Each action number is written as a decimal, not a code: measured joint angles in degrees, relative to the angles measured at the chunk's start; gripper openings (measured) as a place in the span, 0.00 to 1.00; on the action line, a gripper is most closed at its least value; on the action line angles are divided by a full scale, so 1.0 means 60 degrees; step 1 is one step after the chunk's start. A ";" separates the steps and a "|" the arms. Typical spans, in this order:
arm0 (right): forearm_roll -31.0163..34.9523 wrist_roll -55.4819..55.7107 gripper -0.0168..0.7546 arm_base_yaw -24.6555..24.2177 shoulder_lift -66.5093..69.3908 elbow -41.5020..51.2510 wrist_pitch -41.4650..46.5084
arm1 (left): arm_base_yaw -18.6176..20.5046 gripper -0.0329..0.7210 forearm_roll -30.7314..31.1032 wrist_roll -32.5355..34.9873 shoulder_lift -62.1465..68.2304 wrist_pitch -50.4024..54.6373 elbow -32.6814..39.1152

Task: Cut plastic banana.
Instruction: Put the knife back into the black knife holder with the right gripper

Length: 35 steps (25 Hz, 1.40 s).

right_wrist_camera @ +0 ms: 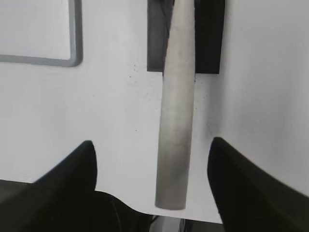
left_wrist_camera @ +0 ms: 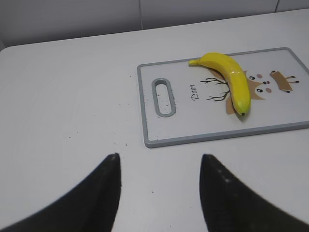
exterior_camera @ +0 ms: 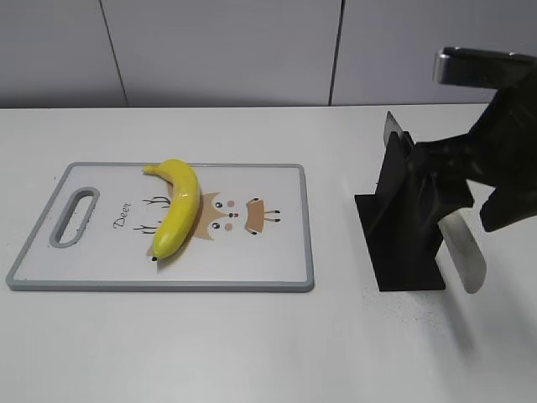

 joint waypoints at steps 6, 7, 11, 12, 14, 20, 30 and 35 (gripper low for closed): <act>0.0042 -0.1199 0.75 0.0000 -0.1603 -0.0152 0.0081 | 0.0000 0.72 0.0000 0.0000 0.0000 0.0000 0.0000; 0.0042 -0.1602 0.75 0.0000 -0.1936 -0.0152 0.0089 | 0.0000 0.72 0.0000 0.0000 0.0000 0.0000 0.0000; 0.0042 -0.3124 0.74 0.0000 -0.3201 -0.0152 0.0108 | 0.0000 0.72 0.0000 0.0000 0.0000 0.0000 0.0000; 0.0042 -0.3425 0.74 0.0000 -0.3519 -0.0152 0.0107 | 0.0000 0.72 0.0000 0.0000 0.0000 0.0000 0.0000; 0.0042 -0.3867 0.74 0.0000 -0.4055 -0.0152 0.0107 | 0.0000 0.73 0.0000 0.0000 0.0000 0.0000 0.0000; 0.0042 -0.4377 0.74 0.0000 -0.5477 0.0287 0.0044 | 0.0000 0.73 0.0000 0.0000 0.0000 0.0000 0.0000; 0.0042 -0.4893 0.74 0.0000 -0.8244 0.3134 -0.0784 | 0.0000 0.73 0.0000 0.0000 0.0000 0.0000 0.0000; 0.0042 -0.4906 0.74 0.0000 -0.9749 0.4345 -0.0903 | 0.0000 0.77 -0.0020 0.0000 0.0000 0.0000 0.0008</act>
